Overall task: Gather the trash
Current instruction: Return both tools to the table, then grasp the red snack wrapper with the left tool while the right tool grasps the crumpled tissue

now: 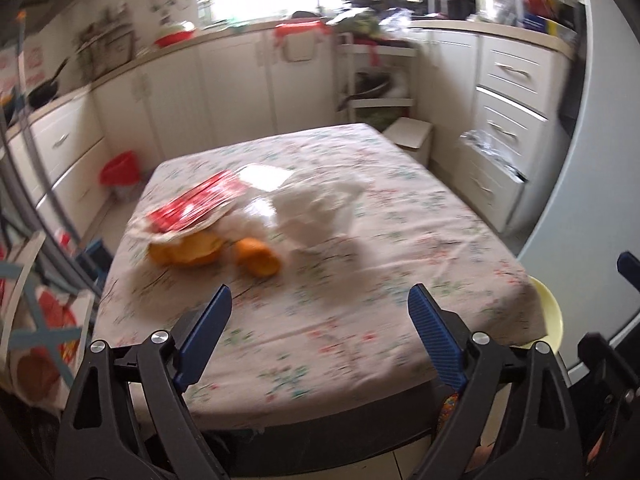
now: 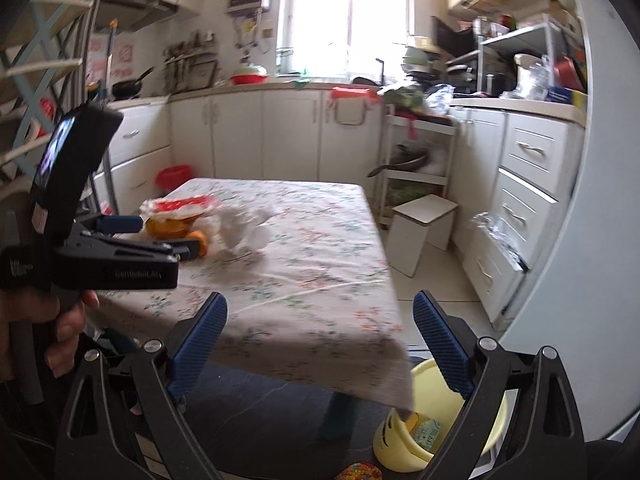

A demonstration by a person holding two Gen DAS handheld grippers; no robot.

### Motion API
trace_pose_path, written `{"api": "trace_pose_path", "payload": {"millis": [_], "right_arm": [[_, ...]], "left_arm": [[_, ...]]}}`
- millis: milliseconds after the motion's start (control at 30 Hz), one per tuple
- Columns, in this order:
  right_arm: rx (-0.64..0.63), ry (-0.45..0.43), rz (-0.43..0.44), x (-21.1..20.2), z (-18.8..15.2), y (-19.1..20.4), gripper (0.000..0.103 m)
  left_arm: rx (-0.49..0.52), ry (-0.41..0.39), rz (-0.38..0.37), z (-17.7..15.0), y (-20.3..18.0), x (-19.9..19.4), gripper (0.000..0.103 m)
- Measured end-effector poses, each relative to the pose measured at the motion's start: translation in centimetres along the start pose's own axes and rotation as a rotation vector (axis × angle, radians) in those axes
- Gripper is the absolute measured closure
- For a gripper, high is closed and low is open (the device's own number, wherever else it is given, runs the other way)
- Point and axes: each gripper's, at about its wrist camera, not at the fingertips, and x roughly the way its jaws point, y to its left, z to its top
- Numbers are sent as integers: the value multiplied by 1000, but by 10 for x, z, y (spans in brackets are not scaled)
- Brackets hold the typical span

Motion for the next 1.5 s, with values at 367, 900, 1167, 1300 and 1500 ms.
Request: {"api": "trace_pose_path", "payload": {"millis": [367, 900, 1167, 1300, 1500], "right_arm": [[-33, 38, 76, 27, 6, 44, 13], [-76, 51, 98, 44, 11, 68, 13], [-71, 49, 112, 56, 16, 70, 13], [-75, 48, 118, 66, 22, 74, 13], [-55, 52, 138, 93, 37, 80, 13]], "left_arm": [[-88, 6, 47, -10, 44, -4, 14], [-197, 23, 47, -7, 77, -1, 12], [-271, 42, 51, -4, 100, 7, 12], [-287, 47, 51, 2, 108, 13, 12], [-221, 32, 75, 35, 128, 26, 12]]}}
